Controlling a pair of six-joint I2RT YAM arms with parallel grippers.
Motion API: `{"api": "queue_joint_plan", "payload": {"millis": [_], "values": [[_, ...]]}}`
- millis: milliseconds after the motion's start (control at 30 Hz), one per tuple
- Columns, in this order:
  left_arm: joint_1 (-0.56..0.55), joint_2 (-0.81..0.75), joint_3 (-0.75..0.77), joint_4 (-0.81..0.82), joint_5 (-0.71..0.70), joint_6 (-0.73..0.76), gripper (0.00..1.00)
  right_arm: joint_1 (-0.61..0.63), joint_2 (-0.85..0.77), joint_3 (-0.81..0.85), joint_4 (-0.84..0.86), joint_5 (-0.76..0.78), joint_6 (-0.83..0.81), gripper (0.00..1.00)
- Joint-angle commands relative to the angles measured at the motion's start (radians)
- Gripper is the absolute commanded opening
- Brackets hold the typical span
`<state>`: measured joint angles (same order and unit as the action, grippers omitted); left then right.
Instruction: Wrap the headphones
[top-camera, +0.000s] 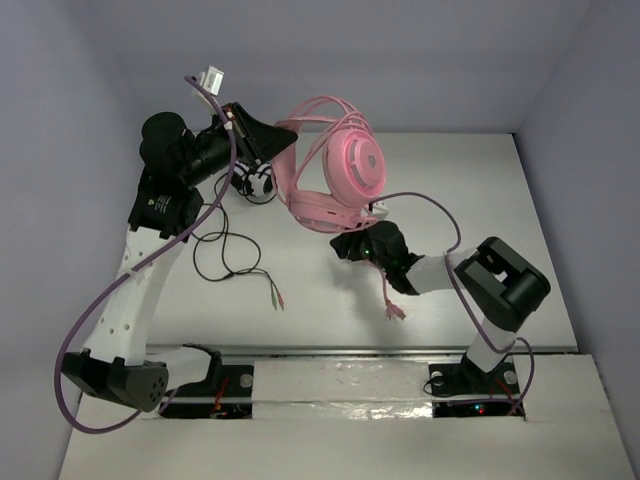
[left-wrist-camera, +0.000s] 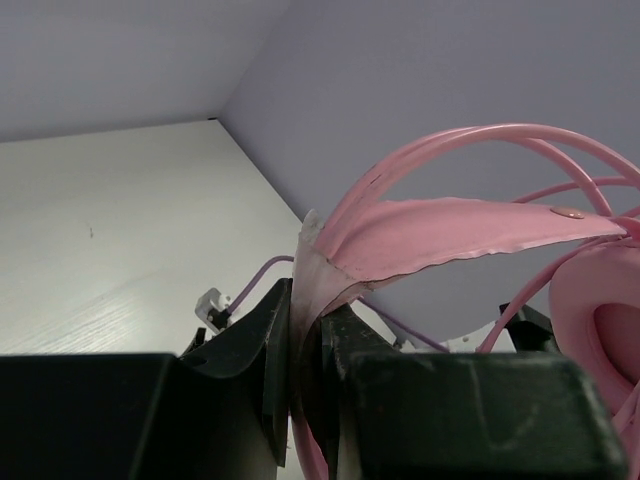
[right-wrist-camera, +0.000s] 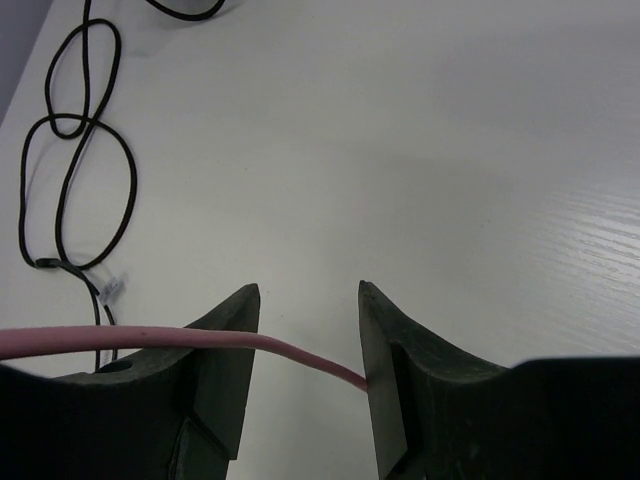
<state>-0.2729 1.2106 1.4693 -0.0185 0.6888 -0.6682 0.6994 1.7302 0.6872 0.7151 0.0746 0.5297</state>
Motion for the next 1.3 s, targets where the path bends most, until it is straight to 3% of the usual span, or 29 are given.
{"api": "queue_joint_plan", "payload": {"millis": [0, 167, 367, 600, 667, 700, 800, 1267], "values": [[0.004, -0.025, 0.063, 0.062, -0.012, -0.042, 0.00, -0.005, 0.019, 0.005, 0.080, 0.011, 0.013, 0.50], [0.004, 0.003, 0.094, 0.040, -0.044, -0.027, 0.00, -0.005, 0.028, -0.073, 0.147, -0.010, 0.067, 0.49], [0.004, 0.020, 0.111, 0.054, -0.049, -0.033, 0.00, -0.005, 0.034, -0.113, 0.119, 0.019, 0.082, 0.53], [0.004, 0.030, 0.132, 0.026, -0.104, 0.002, 0.00, -0.005, 0.023, -0.179, 0.132, 0.028, 0.130, 0.51], [0.004, 0.033, 0.128, 0.025, -0.138, 0.007, 0.00, -0.005, 0.025, -0.201, 0.138, 0.027, 0.141, 0.45], [0.004, 0.035, 0.123, 0.026, -0.149, 0.009, 0.00, -0.005, 0.026, -0.204, 0.141, 0.022, 0.150, 0.24], [0.004, 0.032, 0.086, 0.035, -0.222, 0.009, 0.00, 0.023, 0.002, -0.201, 0.138, -0.021, 0.154, 0.00], [0.017, 0.087, 0.028, 0.061, -0.780, 0.038, 0.00, 0.414, -0.432, -0.183, -0.417, 0.080, 0.204, 0.00]]}}
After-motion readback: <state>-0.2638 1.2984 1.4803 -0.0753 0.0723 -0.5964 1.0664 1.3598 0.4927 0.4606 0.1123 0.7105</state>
